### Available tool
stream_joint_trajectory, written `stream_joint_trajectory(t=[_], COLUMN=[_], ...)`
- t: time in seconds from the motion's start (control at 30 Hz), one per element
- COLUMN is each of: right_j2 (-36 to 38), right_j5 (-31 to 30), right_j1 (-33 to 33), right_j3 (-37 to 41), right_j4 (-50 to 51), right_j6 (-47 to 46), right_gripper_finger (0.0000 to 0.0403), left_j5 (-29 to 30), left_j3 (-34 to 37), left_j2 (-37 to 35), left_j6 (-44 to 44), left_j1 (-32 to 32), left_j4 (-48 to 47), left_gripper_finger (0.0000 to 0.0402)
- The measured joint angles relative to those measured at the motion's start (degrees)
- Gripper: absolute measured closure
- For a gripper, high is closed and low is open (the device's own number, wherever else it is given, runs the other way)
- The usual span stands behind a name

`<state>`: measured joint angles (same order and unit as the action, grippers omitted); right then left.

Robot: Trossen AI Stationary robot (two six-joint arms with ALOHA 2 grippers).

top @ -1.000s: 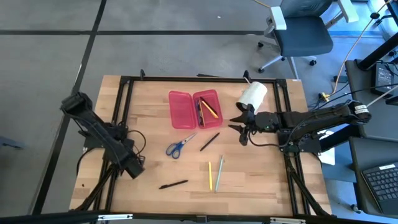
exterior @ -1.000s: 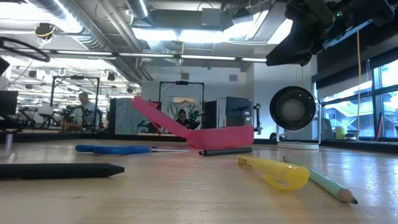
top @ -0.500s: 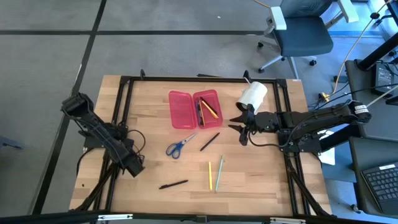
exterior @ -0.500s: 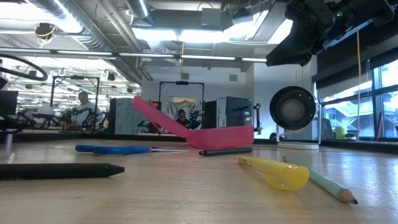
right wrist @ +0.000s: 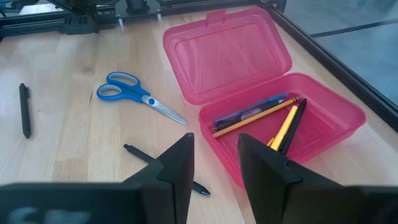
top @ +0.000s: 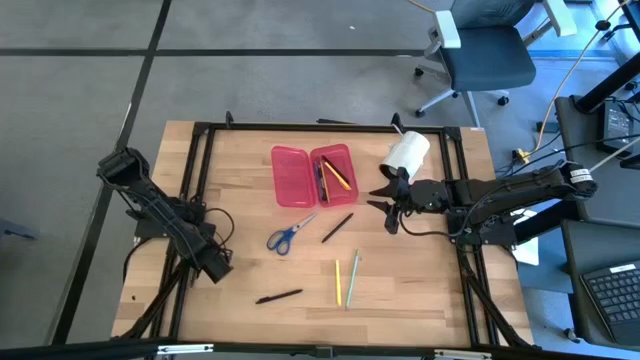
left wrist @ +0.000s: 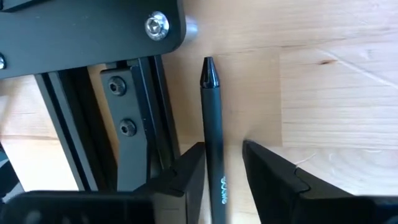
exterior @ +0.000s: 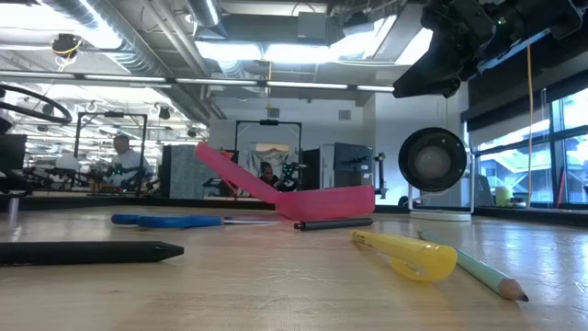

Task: Pick & place school supplies into a supply box
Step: Put the black pen into the red supply box

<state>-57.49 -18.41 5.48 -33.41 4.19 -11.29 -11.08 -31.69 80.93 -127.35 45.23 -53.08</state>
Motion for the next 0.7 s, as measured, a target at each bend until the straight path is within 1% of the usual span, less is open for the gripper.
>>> stream_joint_trajectory(t=[0.13, 0.27, 0.4, 0.57, 0.63, 0.7], right_j2=[0.0, 0.0, 0.0, 0.0, 0.0, 0.0], right_j5=[0.0, 0.0, 0.0, 0.0, 0.0, 0.0], right_j1=[0.0, 0.0, 0.0, 0.0, 0.0, 0.0], right_j3=[0.0, 0.0, 0.0, 0.0, 0.0, 0.0], right_j4=[0.0, 0.0, 0.1, 0.4, 0.4, 0.4], right_j6=[0.0, 0.0, 0.0, 0.0, 0.0, 0.0], right_gripper_finger=[0.0274, 0.0274, 0.0274, 0.0274, 0.0274, 0.0274], left_j5=[0.5, 3.3, 4.2, 5.5, 7.3, 10.4], left_j3=[0.0, -0.9, -2.0, -3.3, -3.9, -4.6], left_j2=[0.0, 0.2, 0.4, 0.4, 0.4, 0.3], left_j6=[0.0, 0.0, 0.0, 1.3, 1.5, 2.4], left_j1=[0.0, 0.1, 0.2, 0.2, 0.2, 0.1], left_j4=[0.5, 1.0, 1.5, 3.6, 5.4, 8.9], left_gripper_finger=[0.0315, 0.0337, 0.0356, 0.0365, 0.0366, 0.0367])
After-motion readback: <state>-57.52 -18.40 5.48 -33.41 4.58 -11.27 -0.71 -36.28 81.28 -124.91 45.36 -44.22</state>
